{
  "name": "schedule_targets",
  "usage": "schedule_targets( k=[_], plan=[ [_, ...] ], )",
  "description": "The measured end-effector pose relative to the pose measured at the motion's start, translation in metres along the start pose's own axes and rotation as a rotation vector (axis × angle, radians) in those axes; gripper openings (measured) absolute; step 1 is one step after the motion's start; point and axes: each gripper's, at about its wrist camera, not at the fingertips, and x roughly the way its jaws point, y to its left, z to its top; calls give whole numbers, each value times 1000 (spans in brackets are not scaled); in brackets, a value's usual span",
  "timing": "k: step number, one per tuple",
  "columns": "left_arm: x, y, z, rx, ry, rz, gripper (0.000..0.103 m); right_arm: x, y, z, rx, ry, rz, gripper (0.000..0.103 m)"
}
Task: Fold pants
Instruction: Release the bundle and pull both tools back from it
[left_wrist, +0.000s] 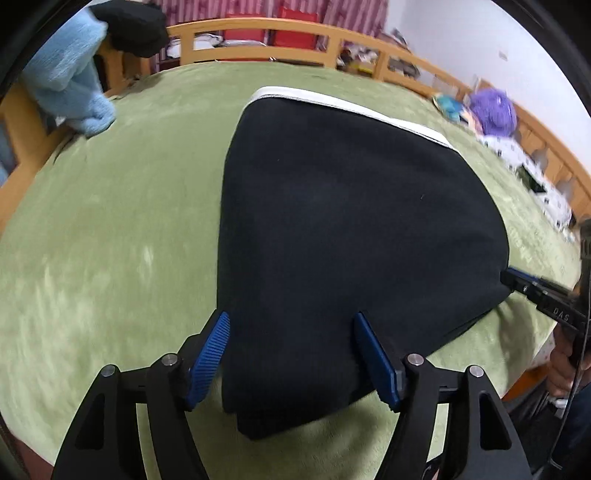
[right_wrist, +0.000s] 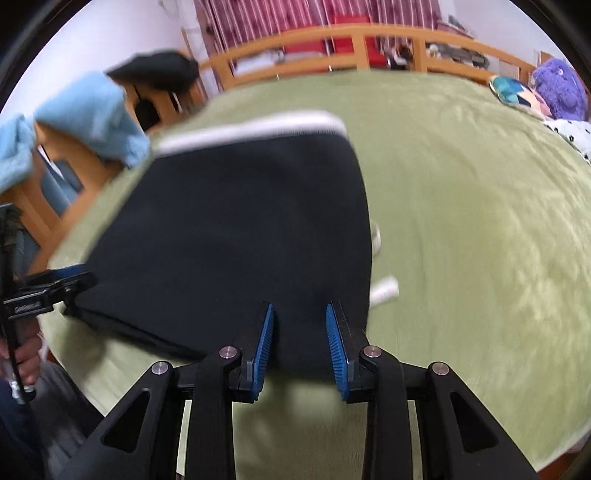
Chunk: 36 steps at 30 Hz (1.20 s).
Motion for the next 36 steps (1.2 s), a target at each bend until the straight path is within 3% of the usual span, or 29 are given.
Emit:
schedule_targets(
  k=[5,11,18,21,29,33,36],
  plan=[
    [-14,6,10,-26,36,-32,70,-13,-11,6,57,24,57,30],
    [-19,1,60,-19,-38,-34,70,-33,-14,50,31,-87,35,32],
    [17,-20,140,-26,-99,-127,70,14,0,129,-19,-145,21,32],
    [45,-15,161,-63,-85,-160,70,41,-1,143,-44,-135,22,32],
    [101,-2,168,-124,-6,-151,70,88,-28,146,29,-93,-23,23],
    [94,-3,163,-130,-6,-151,70,96,-28,150,21,-90,-73,21],
    [79,-9,152,-82,1,-86,70,83,-32,143,47,-104,-92,23]
  ],
)
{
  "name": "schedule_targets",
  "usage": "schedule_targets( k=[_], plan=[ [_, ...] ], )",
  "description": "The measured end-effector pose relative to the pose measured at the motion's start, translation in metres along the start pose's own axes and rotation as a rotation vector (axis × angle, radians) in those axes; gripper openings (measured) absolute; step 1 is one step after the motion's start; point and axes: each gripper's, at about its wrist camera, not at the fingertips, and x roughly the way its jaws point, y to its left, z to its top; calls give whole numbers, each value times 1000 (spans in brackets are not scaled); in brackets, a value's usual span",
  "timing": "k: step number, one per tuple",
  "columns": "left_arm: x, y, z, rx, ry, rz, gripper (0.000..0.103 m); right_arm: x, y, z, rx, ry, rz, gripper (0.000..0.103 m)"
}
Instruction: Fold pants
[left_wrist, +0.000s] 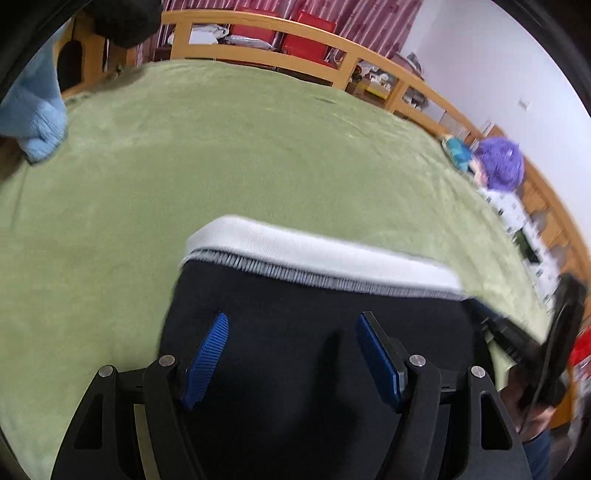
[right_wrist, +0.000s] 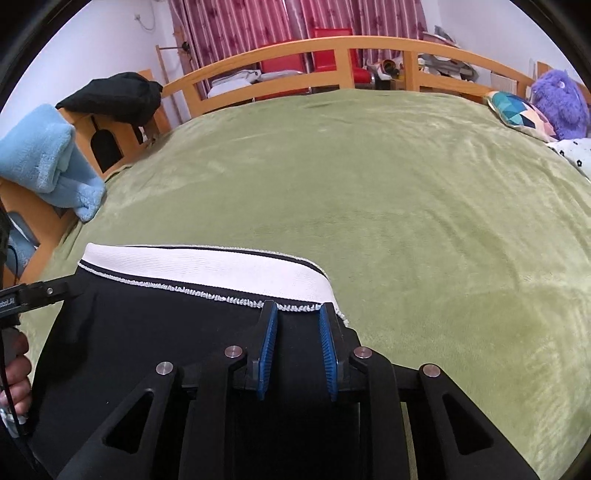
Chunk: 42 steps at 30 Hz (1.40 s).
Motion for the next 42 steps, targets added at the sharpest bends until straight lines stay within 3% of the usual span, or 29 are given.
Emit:
schedule_targets(
  k=[3,9,15,20,25,28,30,32,37,39,42],
  plan=[
    [-20,-1,-27,48,18,38,70,-23,-8,-9,53,-5,-11,33],
    [-52,4,-92,53,40,109,72,-67,-10,-57,60,71,8,34],
    [-78,11,-148,-21,55,113,75,-104,0,-102,9,139,-39,37],
    [-112,-3,-152,-26,32,130,74,-133,8,-119,-29,162,-81,37],
    [-174,-50,-136,29,-113,109,75,-201,21,-107,-14,19,-35,39],
    [-199,-76,-126,57,-178,137,76,-236,33,-99,-22,-51,-19,53],
    [-214,-92,-122,80,-229,191,83,-253,39,-95,-33,-82,-28,60],
    [-223,-107,-119,98,-258,227,86,-269,45,-93,-42,-105,-39,63],
    [-236,-123,-126,107,-283,209,86,-278,44,-86,-11,-92,-58,64],
    [-238,-125,-133,111,-278,200,87,-286,43,-88,-5,-99,-60,78],
    [-241,-125,-137,95,-275,201,89,-298,46,-93,-19,-141,-68,91]
  ],
)
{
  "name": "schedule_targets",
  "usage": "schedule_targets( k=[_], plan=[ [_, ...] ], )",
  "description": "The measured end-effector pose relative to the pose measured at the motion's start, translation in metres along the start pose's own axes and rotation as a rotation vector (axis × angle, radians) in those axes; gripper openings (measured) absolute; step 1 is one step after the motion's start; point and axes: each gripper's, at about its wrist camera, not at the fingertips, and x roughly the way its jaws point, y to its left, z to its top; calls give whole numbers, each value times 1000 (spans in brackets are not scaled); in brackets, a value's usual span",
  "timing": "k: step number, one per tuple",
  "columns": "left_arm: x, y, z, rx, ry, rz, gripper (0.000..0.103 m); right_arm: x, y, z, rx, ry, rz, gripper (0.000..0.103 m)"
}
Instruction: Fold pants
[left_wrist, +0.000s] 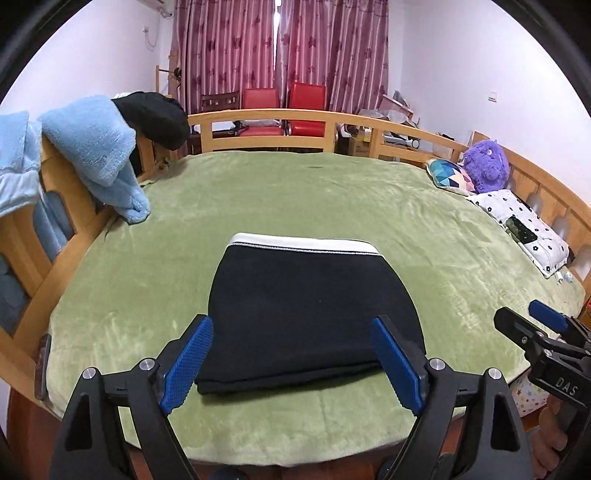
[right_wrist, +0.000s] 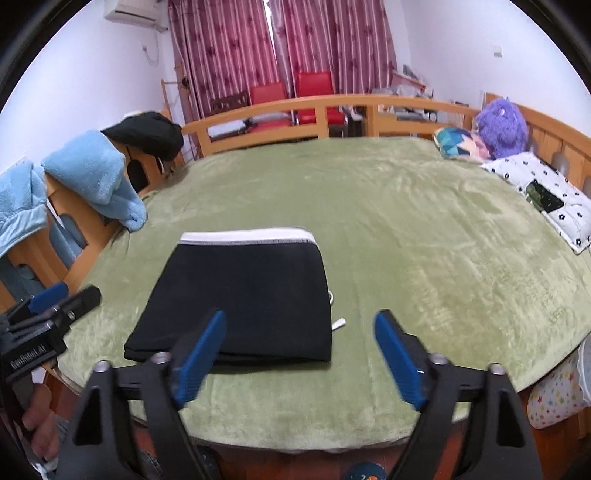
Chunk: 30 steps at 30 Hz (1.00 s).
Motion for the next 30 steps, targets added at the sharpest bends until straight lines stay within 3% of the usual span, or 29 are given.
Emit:
schedule_targets(
  k=[6,30],
  plan=[
    [-7,-4,-2,0,-7,3,93,-6,2,-4,-5,-2,-18,99],
    [-19,-6,3,17,-7,12,94,-15,7,-1,17,-25,-34,99]
  ],
)
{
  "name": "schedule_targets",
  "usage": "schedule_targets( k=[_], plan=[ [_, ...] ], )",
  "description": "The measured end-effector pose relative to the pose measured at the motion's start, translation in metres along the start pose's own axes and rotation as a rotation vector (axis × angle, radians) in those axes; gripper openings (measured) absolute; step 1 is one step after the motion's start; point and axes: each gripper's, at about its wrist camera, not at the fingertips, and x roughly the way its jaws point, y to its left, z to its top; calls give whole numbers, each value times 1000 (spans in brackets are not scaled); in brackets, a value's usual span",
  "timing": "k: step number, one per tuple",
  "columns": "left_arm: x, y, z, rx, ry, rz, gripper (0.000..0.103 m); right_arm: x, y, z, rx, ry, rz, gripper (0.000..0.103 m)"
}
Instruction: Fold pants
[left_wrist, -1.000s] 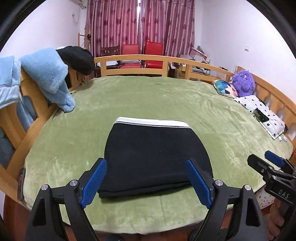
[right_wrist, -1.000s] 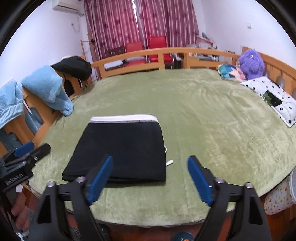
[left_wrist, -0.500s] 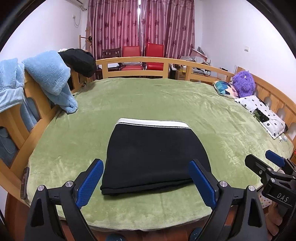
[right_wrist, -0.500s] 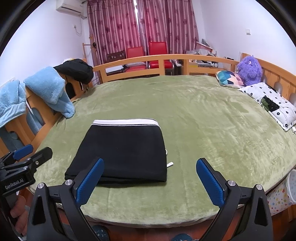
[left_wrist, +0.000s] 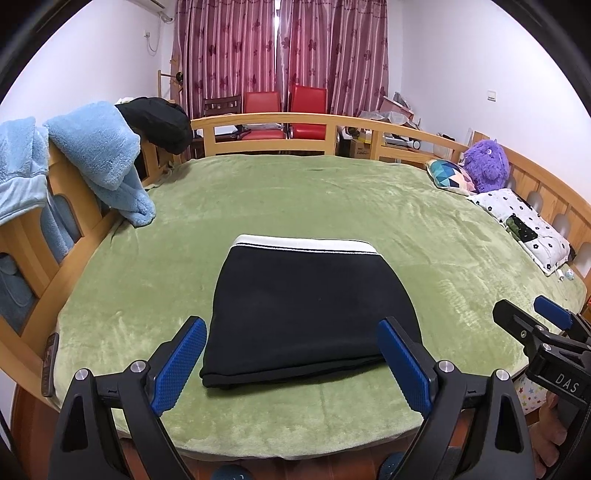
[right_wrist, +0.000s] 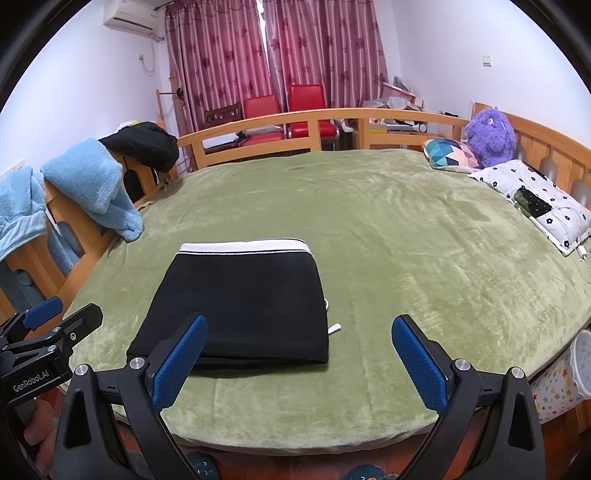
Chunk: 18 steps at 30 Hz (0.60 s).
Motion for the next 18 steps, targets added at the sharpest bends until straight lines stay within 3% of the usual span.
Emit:
schedule_targets(
  k=[18],
  plan=[
    [0,1,0,-2,0,1,94,-2,-1,1,-3,-4,-3,99]
  ],
)
